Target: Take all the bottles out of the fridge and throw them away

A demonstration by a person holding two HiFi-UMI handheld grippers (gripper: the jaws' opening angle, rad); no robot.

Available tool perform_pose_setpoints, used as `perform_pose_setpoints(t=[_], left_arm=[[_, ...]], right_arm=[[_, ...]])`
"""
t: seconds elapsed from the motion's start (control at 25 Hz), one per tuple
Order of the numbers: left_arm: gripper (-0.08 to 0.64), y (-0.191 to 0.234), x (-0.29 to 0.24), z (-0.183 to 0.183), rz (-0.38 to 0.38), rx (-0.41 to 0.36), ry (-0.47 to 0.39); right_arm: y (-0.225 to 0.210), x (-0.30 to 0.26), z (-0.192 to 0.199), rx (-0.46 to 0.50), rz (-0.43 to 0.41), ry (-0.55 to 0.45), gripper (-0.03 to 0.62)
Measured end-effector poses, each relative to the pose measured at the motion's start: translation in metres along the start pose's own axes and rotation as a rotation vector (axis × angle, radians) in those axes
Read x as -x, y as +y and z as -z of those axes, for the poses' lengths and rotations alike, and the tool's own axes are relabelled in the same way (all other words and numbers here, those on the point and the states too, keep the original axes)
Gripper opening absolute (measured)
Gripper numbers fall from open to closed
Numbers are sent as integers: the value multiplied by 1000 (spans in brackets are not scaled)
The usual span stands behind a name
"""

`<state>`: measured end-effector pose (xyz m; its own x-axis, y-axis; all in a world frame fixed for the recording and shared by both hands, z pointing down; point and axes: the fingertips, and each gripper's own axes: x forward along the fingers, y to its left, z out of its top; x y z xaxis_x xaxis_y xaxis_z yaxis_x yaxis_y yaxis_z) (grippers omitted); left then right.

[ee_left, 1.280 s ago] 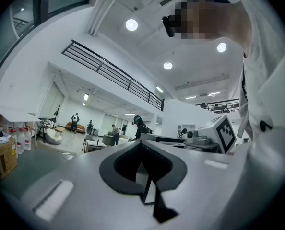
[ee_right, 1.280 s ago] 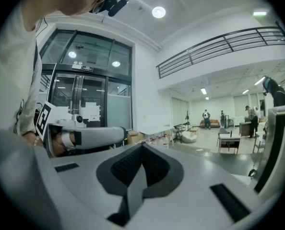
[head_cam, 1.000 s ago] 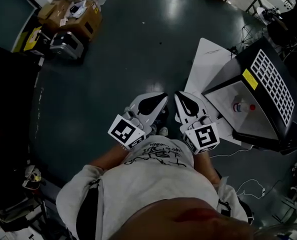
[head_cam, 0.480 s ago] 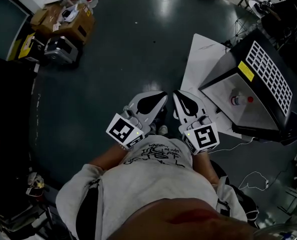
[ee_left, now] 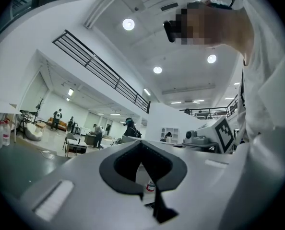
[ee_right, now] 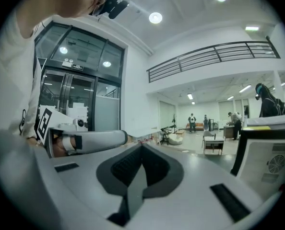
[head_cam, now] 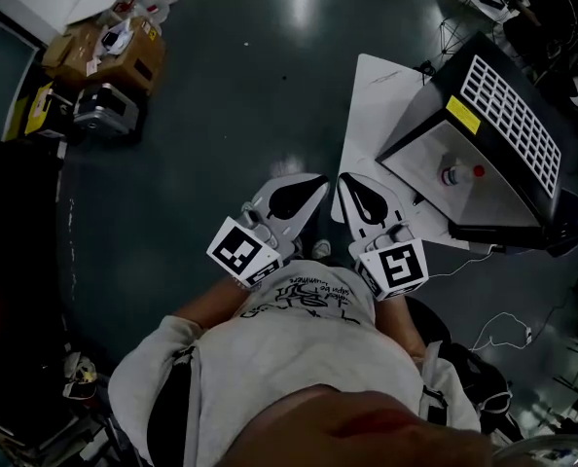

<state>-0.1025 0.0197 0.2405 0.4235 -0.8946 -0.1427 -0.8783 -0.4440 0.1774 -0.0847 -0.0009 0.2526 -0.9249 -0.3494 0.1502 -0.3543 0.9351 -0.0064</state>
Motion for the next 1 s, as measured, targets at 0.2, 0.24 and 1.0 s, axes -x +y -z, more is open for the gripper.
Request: perform_pose_setpoints(t=[0.2, 0.24, 1.0], left_arm=[[9, -18, -18, 3, 70, 12, 4], [9, -22, -22, 4, 86, 16, 3], [9, -94, -96, 25, 309, 29, 31]], right_arm=[[-13, 19, 1, -3, 53, -9, 9], [-17, 23, 1, -5, 69, -10, 9], [-83, 112, 13, -22, 308, -18, 9]])
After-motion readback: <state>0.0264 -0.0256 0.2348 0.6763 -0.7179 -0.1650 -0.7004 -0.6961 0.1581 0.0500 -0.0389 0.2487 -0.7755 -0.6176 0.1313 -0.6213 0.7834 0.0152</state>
